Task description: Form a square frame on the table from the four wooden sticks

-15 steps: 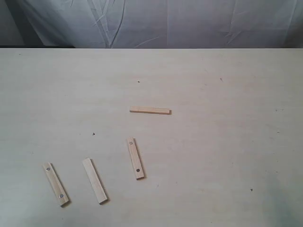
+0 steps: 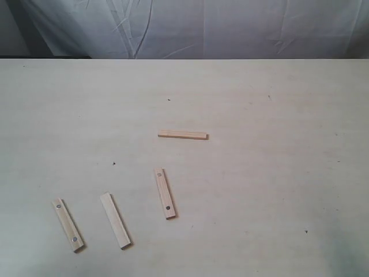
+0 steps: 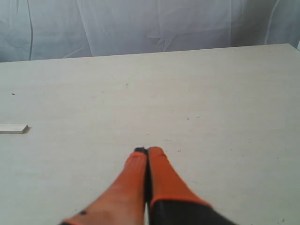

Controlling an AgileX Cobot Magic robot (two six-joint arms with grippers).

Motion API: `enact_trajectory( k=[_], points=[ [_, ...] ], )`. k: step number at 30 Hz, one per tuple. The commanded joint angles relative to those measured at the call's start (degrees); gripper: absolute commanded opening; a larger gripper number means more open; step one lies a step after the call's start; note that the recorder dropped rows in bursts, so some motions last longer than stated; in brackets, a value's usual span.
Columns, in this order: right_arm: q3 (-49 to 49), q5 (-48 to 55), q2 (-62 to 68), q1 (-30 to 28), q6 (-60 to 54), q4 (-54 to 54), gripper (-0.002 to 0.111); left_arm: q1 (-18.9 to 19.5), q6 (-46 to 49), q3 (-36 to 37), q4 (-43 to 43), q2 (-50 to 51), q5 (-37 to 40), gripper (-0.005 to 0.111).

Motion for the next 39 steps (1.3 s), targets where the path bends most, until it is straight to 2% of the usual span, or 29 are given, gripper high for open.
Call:
enact_trajectory(
  k=[1,15,27,33,39],
  points=[
    [0.13,-0.32,-0.30,-0.36,-0.30,-0.33,-0.001,0.10,0.00,0.33,0.01,-0.27,-0.85,0.000],
    [0.13,-0.66,-0.30,-0.36,-0.30,-0.22,-0.001,0.10,0.00,0.33,0.01,-0.27,-0.85,0.000],
    [0.13,-22.73,-0.30,-0.36,-0.30,-0.14,-0.001,0.10,0.00,0.33,0.01,-0.27,-0.85,0.000],
    [0.13,-22.61,-0.30,-0.36,-0.51,-0.65,-0.001,0.10,0.00,0.33,0.01,-0.27,-0.85,0.000],
    [0.13,-22.61,-0.30,-0.36,-0.91,-7.95,-0.001,0.10,0.00,0.33,0.01,-0.27,-0.85,0.000]
  ],
)
